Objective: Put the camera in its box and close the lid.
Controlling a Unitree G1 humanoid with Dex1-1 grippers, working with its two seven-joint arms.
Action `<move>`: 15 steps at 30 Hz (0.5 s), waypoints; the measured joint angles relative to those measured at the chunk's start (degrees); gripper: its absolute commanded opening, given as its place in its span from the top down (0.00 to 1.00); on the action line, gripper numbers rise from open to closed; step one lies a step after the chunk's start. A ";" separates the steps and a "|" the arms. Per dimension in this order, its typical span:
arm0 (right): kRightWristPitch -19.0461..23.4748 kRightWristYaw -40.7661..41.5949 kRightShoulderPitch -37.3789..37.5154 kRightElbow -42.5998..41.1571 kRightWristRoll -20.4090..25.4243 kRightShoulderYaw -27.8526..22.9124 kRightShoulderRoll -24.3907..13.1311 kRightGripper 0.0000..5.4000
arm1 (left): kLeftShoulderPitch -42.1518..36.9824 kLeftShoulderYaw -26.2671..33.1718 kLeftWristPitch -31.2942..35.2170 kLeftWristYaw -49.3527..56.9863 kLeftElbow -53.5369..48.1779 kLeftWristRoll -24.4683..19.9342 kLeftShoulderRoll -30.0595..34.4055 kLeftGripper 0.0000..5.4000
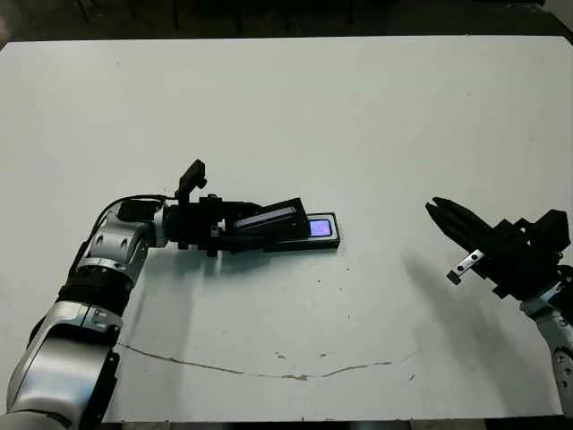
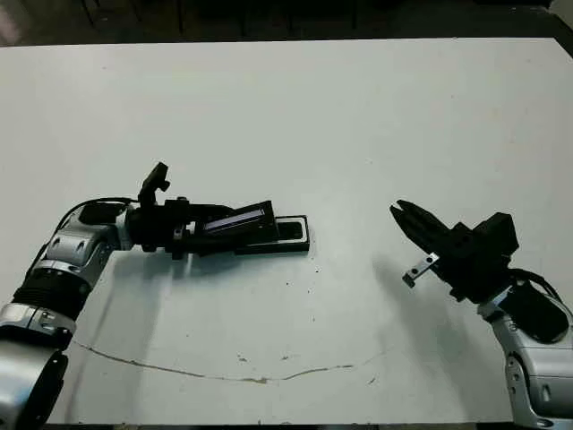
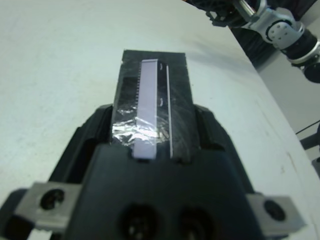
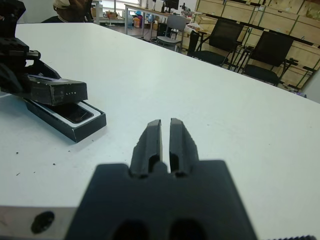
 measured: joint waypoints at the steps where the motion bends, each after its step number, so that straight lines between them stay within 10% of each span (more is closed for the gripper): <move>1: 0.00 0.09 0.00 0.03 0.32 -0.01 0.00 1.00 | 0.00 -0.08 0.00 0.11 -0.16 0.00 -0.11 0.48; 15: -0.10 0.53 0.15 0.66 0.74 -0.56 -0.30 1.00 | 0.77 -1.86 2.92 3.07 -5.42 0.55 -0.50 0.48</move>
